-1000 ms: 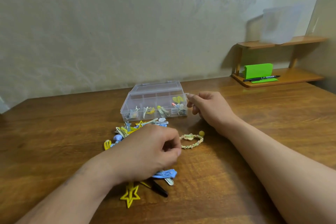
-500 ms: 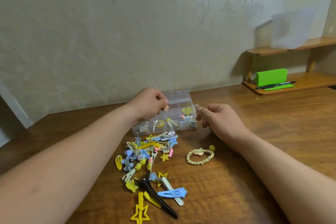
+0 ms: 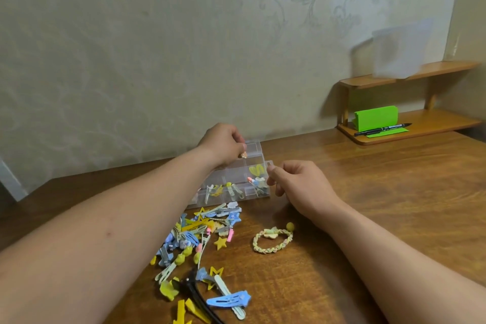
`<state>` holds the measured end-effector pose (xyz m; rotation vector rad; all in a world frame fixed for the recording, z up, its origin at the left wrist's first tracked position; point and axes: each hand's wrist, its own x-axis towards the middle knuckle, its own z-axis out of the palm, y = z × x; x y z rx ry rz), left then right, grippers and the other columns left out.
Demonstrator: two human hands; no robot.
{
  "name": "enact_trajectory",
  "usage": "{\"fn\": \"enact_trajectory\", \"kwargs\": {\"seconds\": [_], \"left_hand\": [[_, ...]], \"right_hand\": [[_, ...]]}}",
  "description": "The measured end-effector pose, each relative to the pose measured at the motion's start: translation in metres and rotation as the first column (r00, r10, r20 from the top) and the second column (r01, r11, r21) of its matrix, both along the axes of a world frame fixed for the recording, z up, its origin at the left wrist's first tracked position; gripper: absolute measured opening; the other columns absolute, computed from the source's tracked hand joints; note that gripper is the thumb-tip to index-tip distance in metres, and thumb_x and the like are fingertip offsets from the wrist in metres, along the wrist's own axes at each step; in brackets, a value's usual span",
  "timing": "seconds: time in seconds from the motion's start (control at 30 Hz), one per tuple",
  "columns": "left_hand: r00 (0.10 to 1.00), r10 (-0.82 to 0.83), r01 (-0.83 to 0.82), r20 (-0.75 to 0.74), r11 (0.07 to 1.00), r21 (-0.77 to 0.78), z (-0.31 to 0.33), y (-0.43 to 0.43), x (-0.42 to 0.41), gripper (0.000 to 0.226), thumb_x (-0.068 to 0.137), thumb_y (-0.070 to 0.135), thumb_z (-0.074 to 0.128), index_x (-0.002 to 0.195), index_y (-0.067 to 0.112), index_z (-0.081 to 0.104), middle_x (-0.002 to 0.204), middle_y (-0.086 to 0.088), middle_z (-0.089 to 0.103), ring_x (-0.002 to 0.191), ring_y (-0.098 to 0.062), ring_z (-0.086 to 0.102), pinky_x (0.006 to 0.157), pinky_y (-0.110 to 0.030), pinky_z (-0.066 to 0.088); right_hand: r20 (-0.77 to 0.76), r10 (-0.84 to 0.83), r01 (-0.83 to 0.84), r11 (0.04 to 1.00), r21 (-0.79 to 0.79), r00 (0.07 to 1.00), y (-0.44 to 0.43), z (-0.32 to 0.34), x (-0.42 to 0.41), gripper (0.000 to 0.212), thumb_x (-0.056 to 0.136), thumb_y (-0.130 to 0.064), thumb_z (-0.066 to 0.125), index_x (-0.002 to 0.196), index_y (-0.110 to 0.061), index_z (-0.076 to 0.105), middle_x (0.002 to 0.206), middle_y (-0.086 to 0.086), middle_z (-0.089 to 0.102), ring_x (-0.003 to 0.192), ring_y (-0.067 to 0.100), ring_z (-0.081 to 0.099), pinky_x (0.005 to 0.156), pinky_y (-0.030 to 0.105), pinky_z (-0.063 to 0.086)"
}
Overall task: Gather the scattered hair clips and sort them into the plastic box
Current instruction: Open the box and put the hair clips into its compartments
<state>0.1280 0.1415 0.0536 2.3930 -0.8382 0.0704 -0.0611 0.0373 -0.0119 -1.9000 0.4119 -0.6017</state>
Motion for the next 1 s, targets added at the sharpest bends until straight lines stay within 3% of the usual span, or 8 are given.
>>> {"fn": "enact_trajectory", "kwargs": {"seconds": [0.17, 0.3, 0.4, 0.53, 0.63, 0.83, 0.9, 1.0], "left_hand": [[0.996, 0.088, -0.089, 0.017, 0.983, 0.158, -0.002, -0.009, 0.014, 0.013, 0.089, 0.017, 0.082, 0.081, 0.02, 0.072, 0.088, -0.004, 0.075, 0.078, -0.022, 0.07, 0.061, -0.026, 0.05], [0.998, 0.05, -0.058, 0.033, 0.947, 0.315, -0.01, -0.013, 0.017, 0.007, 0.089, 0.017, 0.083, 0.091, 0.013, 0.077, 0.098, -0.011, 0.077, 0.094, -0.028, 0.073, 0.081, -0.036, 0.061], [0.998, 0.042, -0.055, 0.042, 0.919, 0.391, -0.012, -0.013, 0.02, 0.018, 0.092, 0.022, 0.083, 0.101, 0.008, 0.078, 0.104, -0.015, 0.077, 0.089, -0.029, 0.069, 0.077, -0.034, 0.056], [0.997, 0.022, -0.056, 0.073, 0.863, 0.501, -0.013, -0.014, 0.024, 0.028, 0.094, 0.025, 0.082, 0.113, 0.005, 0.078, 0.114, -0.016, 0.077, 0.111, -0.032, 0.072, 0.092, -0.04, 0.06], [0.994, 0.005, -0.063, 0.11, 0.841, 0.538, -0.012, -0.013, 0.025, 0.026, 0.096, 0.024, 0.079, 0.115, 0.005, 0.078, 0.115, -0.015, 0.077, 0.108, -0.031, 0.073, 0.093, -0.041, 0.06], [0.987, 0.041, -0.102, 0.153, 0.902, 0.42, -0.003, 0.008, 0.023, 0.01, 0.092, 0.015, 0.071, 0.09, 0.011, 0.079, 0.093, -0.009, 0.08, 0.09, -0.03, 0.075, 0.083, -0.041, 0.064], [0.987, 0.029, -0.074, 0.159, 0.956, 0.284, 0.004, 0.021, 0.012, 0.015, 0.095, 0.018, 0.067, 0.084, 0.017, 0.076, 0.082, 0.003, 0.08, 0.079, -0.023, 0.074, 0.075, -0.035, 0.062], [0.989, -0.066, 0.061, 0.135, 0.997, 0.042, 0.011, 0.048, -0.031, 0.015, 0.103, 0.022, 0.065, 0.09, 0.023, 0.072, 0.082, 0.009, 0.079, 0.058, -0.001, 0.062, 0.055, -0.024, 0.043]], "right_hand": [[-0.006, -0.002, 0.002, 1.0, -0.006, 1.0, -0.001, 0.0, 0.001, 0.038, 0.105, -0.043, 0.059, 0.083, -0.019, 0.079, 0.07, -0.003, 0.072, 0.055, -0.006, 0.059, 0.061, 0.023, 0.047], [-0.008, -0.004, 0.004, 1.0, -0.013, 1.0, 0.0, 0.0, 0.001, 0.038, 0.105, -0.043, 0.058, 0.084, -0.019, 0.079, 0.069, -0.004, 0.072, 0.055, -0.008, 0.058, 0.06, 0.022, 0.044], [-0.009, -0.002, 0.002, 1.0, -0.016, 1.0, 0.0, 0.001, 0.001, 0.037, 0.105, -0.042, 0.059, 0.084, -0.019, 0.079, 0.069, -0.005, 0.071, 0.055, -0.01, 0.058, 0.059, 0.022, 0.043], [-0.011, -0.004, 0.004, 1.0, -0.018, 1.0, 0.0, 0.001, 0.001, 0.037, 0.105, -0.042, 0.059, 0.084, -0.019, 0.079, 0.069, -0.004, 0.072, 0.055, -0.009, 0.058, 0.059, 0.022, 0.044], [-0.016, -0.002, 0.002, 1.0, -0.019, 1.0, 0.0, 0.001, 0.0, 0.037, 0.105, -0.042, 0.058, 0.085, -0.019, 0.078, 0.07, -0.004, 0.072, 0.054, -0.008, 0.057, 0.058, 0.022, 0.043], [-0.02, -0.003, 0.003, 1.0, 0.004, 1.0, 0.0, 0.001, 0.0, 0.037, 0.105, -0.043, 0.059, 0.084, -0.019, 0.079, 0.072, -0.002, 0.073, 0.058, 0.001, 0.058, 0.062, 0.025, 0.045], [-0.019, -0.004, 0.004, 1.0, 0.019, 1.0, 0.001, 0.001, 0.0, 0.038, 0.104, -0.044, 0.06, 0.084, -0.019, 0.079, 0.071, -0.002, 0.072, 0.059, 0.004, 0.057, 0.062, 0.026, 0.045], [-0.022, 0.001, -0.001, 0.999, 0.034, 1.0, 0.001, 0.002, -0.001, 0.037, 0.103, -0.044, 0.061, 0.085, -0.018, 0.079, 0.071, -0.001, 0.072, 0.057, 0.005, 0.055, 0.062, 0.027, 0.045]]}}
